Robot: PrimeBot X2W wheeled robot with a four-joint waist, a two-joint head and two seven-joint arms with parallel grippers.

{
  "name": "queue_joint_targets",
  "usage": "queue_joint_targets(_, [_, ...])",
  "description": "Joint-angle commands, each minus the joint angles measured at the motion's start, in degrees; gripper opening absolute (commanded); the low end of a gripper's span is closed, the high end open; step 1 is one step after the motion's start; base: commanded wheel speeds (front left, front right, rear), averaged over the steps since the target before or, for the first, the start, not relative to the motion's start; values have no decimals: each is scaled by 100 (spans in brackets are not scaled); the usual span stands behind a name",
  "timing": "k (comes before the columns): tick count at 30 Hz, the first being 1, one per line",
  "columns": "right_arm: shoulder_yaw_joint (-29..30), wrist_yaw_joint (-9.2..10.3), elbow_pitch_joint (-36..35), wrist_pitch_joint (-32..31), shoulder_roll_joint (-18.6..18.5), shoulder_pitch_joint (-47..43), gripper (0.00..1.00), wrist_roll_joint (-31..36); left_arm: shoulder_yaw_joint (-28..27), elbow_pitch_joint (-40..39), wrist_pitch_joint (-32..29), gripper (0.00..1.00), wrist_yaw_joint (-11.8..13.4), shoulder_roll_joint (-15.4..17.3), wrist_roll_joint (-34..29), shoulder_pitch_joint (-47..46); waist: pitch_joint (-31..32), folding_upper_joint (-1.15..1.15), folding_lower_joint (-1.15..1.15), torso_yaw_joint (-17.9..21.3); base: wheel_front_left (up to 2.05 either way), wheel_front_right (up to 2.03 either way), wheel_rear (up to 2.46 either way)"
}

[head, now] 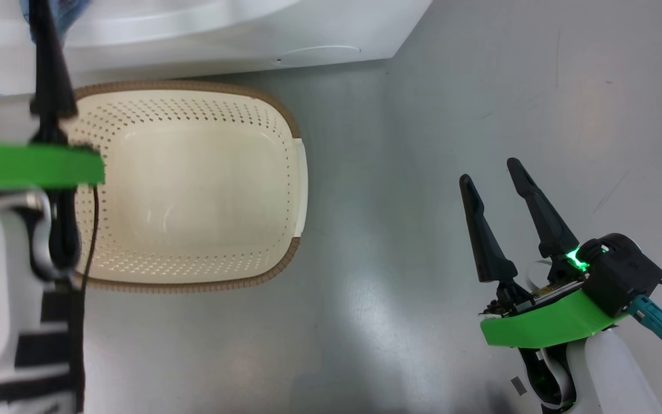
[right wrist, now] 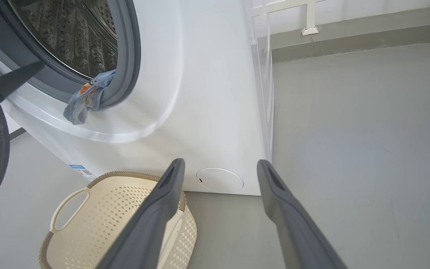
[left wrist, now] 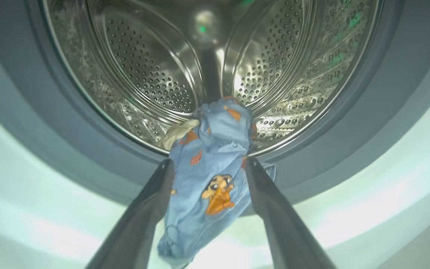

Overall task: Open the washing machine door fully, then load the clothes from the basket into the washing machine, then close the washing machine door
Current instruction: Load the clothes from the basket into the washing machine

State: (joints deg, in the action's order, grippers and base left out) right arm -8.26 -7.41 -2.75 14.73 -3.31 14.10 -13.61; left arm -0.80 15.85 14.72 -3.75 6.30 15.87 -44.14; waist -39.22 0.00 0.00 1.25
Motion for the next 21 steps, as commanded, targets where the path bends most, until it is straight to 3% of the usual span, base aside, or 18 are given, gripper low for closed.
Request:
queue_joint_targets(1, [-133,-8,-148,27,44,-179,100,46,-286,-440,28,100,53,176,-6,560,10,0,0,12,0,0,0])
queue_joint_targets(8, [-100,-8,-183,27,44,-208,100,68,-469,-1368,28,100,82,39,-137,1899,3,0,0,-28,0,0,0])
queue_joint_targets(21, [-82,-8,-176,27,44,-220,100,96,-562,-2160,28,100,199,-138,-203,3115,48,0,0,-60,0,0,0])
